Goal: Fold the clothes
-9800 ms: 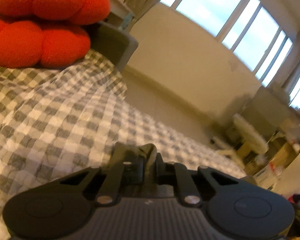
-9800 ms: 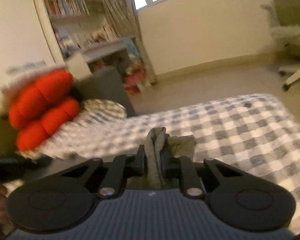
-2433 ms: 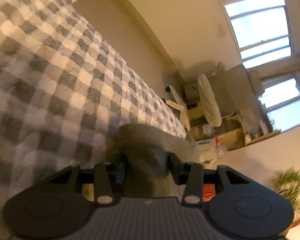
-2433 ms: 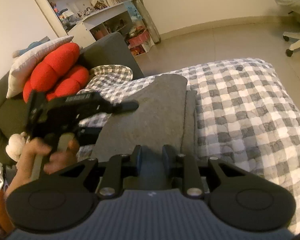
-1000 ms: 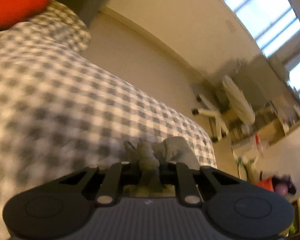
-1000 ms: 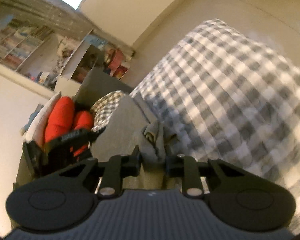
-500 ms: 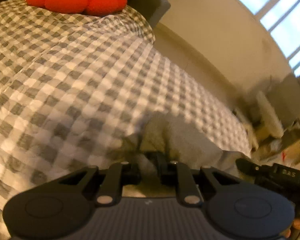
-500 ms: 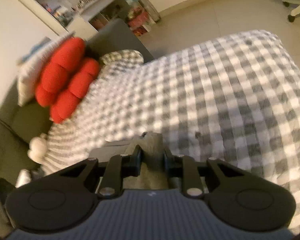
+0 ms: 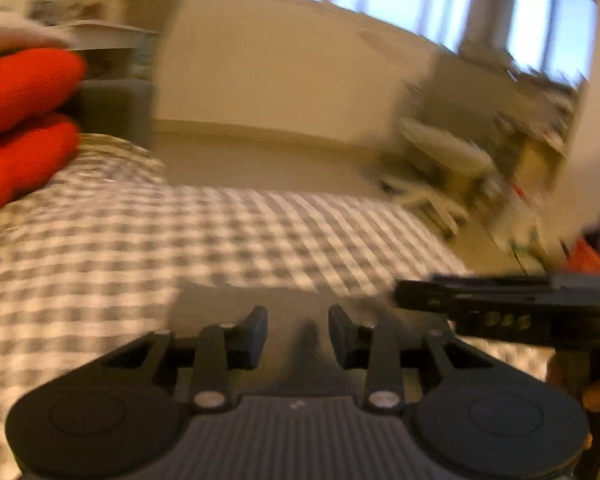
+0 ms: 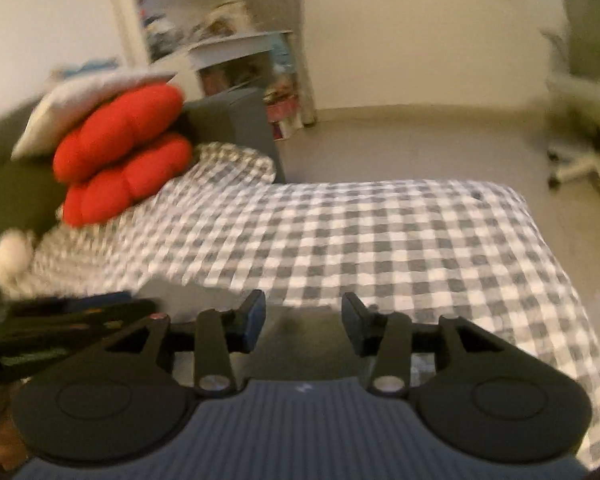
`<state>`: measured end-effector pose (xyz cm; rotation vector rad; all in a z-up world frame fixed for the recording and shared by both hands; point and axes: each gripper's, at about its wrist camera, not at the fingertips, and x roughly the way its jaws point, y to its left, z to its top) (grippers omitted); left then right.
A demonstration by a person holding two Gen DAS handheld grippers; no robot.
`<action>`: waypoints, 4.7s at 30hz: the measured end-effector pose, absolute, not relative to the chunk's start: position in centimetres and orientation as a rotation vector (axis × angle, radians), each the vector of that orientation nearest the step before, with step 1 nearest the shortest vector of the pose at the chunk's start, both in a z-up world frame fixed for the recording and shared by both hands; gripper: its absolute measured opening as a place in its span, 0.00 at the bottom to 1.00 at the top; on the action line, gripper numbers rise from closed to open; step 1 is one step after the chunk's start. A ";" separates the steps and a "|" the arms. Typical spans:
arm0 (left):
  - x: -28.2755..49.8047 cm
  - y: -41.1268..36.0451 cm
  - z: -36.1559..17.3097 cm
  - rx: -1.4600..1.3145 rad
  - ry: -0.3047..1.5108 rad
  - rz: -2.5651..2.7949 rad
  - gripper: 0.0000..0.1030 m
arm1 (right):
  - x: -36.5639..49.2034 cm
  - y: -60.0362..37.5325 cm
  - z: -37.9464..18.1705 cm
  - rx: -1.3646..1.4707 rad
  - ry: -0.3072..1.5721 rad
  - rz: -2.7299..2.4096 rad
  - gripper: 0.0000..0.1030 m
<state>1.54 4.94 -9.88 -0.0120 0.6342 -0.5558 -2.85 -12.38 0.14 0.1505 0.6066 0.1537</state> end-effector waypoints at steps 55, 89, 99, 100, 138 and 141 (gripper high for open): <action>0.1 28.6 -9.3 -0.946 0.778 -0.230 0.22 | 3.3 -6.6 0.2 0.880 0.852 0.479 0.28; -21.0 60.7 -1.7 -0.800 0.340 0.744 0.41 | 7.9 42.8 6.3 0.385 0.777 0.943 0.43; -15.9 56.7 -0.6 -0.471 0.391 0.625 0.38 | 4.8 41.2 6.7 0.348 0.681 1.126 0.43; -15.1 56.4 -1.4 -0.465 0.440 0.605 0.38 | 4.1 41.6 6.4 0.308 0.680 1.136 0.43; -18.0 45.9 0.8 -0.416 0.657 0.785 1.00 | -5.0 29.7 8.8 -0.124 0.749 0.883 1.00; -18.1 45.4 0.8 -0.417 0.663 0.784 1.00 | -5.1 29.2 8.8 -0.137 0.740 0.883 1.00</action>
